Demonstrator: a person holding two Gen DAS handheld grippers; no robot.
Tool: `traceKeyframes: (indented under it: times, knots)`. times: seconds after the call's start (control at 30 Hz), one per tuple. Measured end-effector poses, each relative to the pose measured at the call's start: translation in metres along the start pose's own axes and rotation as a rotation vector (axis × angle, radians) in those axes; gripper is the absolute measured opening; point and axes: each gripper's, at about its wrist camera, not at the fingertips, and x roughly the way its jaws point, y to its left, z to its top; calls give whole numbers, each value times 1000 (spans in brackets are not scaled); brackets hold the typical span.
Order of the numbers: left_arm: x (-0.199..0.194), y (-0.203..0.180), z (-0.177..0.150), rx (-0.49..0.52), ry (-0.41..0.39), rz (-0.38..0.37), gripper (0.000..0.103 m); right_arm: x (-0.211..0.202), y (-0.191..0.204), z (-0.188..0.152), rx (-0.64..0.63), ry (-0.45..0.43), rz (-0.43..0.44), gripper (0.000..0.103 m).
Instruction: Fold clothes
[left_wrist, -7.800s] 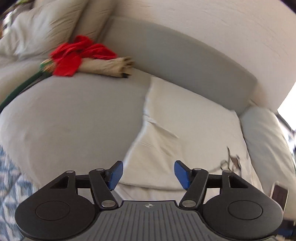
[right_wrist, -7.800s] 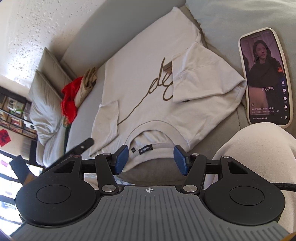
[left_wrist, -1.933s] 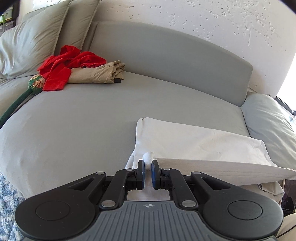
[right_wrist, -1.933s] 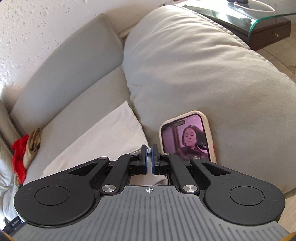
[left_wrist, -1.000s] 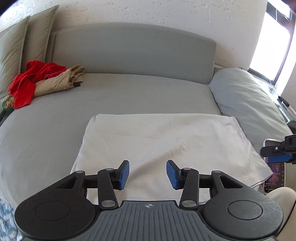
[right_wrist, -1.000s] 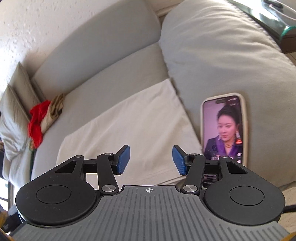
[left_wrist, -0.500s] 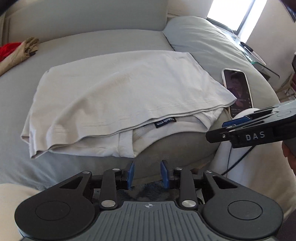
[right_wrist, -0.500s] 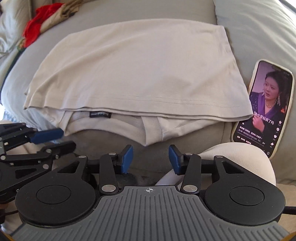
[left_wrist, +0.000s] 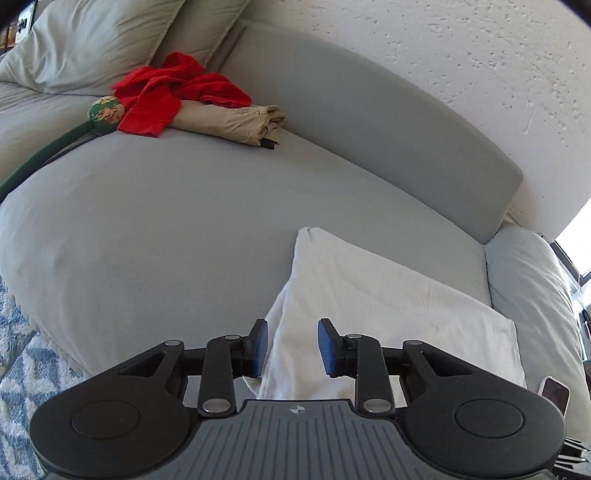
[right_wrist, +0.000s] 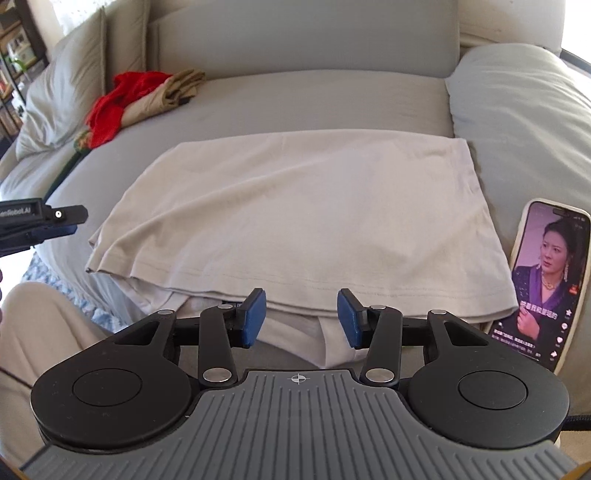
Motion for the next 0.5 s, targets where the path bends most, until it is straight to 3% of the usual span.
traceKeyframes:
  times: [0.13, 0.5]
  knots:
    - [28, 2, 16, 25, 86, -42, 23, 19, 0, 5, 2, 23, 1, 46]
    - [45, 9, 8, 6, 153, 29, 22, 32, -7, 3, 44, 53, 8, 45]
